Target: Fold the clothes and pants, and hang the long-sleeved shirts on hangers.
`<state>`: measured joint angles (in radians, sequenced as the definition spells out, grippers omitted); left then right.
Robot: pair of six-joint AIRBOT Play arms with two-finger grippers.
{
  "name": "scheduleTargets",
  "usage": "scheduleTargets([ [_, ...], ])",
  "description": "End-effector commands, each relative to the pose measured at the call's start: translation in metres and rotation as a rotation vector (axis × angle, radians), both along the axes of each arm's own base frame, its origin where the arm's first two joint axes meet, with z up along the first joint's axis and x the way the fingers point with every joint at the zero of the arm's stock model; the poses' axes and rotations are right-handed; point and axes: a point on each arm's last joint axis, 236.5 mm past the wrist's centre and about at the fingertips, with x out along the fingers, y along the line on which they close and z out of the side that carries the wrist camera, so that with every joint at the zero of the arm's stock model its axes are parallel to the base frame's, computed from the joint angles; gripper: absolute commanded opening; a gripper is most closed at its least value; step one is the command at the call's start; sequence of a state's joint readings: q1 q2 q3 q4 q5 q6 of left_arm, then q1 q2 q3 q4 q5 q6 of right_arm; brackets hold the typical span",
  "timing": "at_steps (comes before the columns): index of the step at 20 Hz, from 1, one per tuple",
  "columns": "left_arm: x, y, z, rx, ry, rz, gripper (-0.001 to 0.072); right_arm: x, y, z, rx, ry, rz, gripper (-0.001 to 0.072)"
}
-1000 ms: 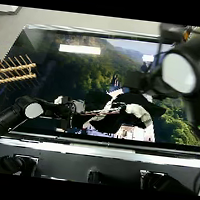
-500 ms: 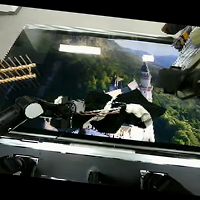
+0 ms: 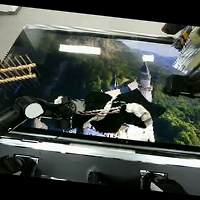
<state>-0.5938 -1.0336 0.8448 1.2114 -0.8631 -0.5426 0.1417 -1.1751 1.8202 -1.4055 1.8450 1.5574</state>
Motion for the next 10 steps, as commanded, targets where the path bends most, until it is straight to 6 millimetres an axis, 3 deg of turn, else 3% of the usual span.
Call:
scheduleTargets([
  [1,0.0,0.0,0.0,-0.004,0.008,0.014,0.0031,-0.016,0.054,0.006,0.107,-0.064,0.496,0.0493],
  [6,0.0,0.0,0.0,-0.005,0.009,0.015,0.0031,-0.03,0.081,-0.056,0.1,0.092,0.686,0.0494],
  [10,0.0,0.0,0.0,-0.005,0.009,0.015,0.0031,-0.036,0.089,-0.066,0.127,0.109,0.762,0.0494],
])
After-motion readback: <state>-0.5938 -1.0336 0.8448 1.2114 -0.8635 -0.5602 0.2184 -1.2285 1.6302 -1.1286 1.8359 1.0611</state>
